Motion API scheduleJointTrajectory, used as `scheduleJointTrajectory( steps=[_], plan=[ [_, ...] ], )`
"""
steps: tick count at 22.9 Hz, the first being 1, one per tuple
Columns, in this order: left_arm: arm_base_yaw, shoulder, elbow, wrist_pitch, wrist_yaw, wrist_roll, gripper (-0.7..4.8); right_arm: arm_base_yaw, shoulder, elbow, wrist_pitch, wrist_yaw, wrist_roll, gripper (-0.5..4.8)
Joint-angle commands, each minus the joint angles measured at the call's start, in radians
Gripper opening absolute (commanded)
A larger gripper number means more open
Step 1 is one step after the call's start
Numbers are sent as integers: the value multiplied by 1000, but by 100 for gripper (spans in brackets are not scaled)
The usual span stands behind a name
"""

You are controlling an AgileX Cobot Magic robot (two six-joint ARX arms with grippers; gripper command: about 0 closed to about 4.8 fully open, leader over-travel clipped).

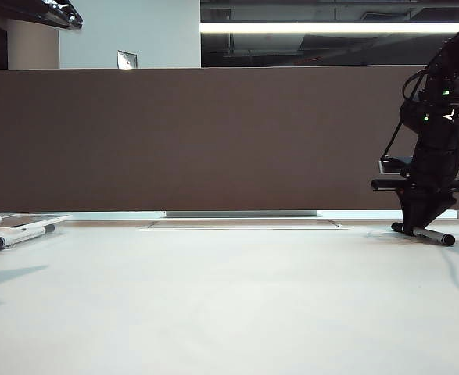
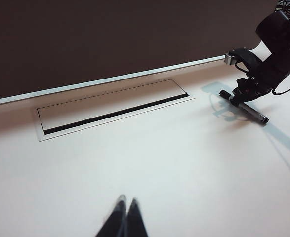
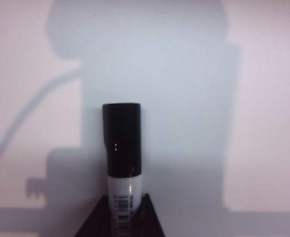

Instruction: Pick up the black marker on the right and put it into the packaging box on the left, making sure the marker fit the shape of the box's grooves.

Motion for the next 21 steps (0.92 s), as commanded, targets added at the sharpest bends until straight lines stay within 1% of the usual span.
scheduleJointTrajectory(
  steps=[1,10,12,16,17,21],
  plan=[
    [0,-2,4,13,2,1,-5,-1,13,-10,-52,16,-2,-4],
    [0,-2,4,-2,2,-3,-6,6,-32,-9,-80,4,0,-4],
    [0,-2,3,-8,2,-3,-5,6,-50,-10,-87,-33,8,-4],
    [0,-2,3,-18,2,-3,-6,6,-87,-10,-72,-139,43,-4],
    [0,-2,3,-18,2,-3,-5,9,-106,-10,-66,-179,73,-4],
    [0,1,3,-17,2,-3,-6,30,-136,-11,-55,-216,84,-4]
  ],
)
